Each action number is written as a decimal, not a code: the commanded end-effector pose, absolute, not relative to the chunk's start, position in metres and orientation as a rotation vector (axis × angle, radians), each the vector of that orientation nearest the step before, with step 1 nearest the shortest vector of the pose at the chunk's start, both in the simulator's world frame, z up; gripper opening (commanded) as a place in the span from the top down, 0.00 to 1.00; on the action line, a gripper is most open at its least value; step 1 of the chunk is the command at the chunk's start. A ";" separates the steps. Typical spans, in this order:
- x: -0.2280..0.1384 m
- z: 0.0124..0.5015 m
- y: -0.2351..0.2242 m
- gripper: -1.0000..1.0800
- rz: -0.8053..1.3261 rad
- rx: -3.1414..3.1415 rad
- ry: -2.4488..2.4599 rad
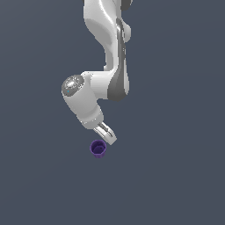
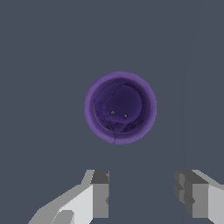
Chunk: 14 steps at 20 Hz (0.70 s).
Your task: Pick up the object and move it to a goal position.
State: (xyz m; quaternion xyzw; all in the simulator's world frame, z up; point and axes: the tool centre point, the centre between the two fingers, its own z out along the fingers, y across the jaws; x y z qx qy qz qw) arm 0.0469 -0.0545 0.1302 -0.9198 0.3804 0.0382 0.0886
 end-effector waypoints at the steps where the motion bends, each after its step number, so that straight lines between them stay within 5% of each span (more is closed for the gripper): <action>1: 0.050 0.123 -0.064 0.38 0.138 -2.660 1.264; 14: 0.059 0.100 -0.094 0.38 0.215 -2.393 1.636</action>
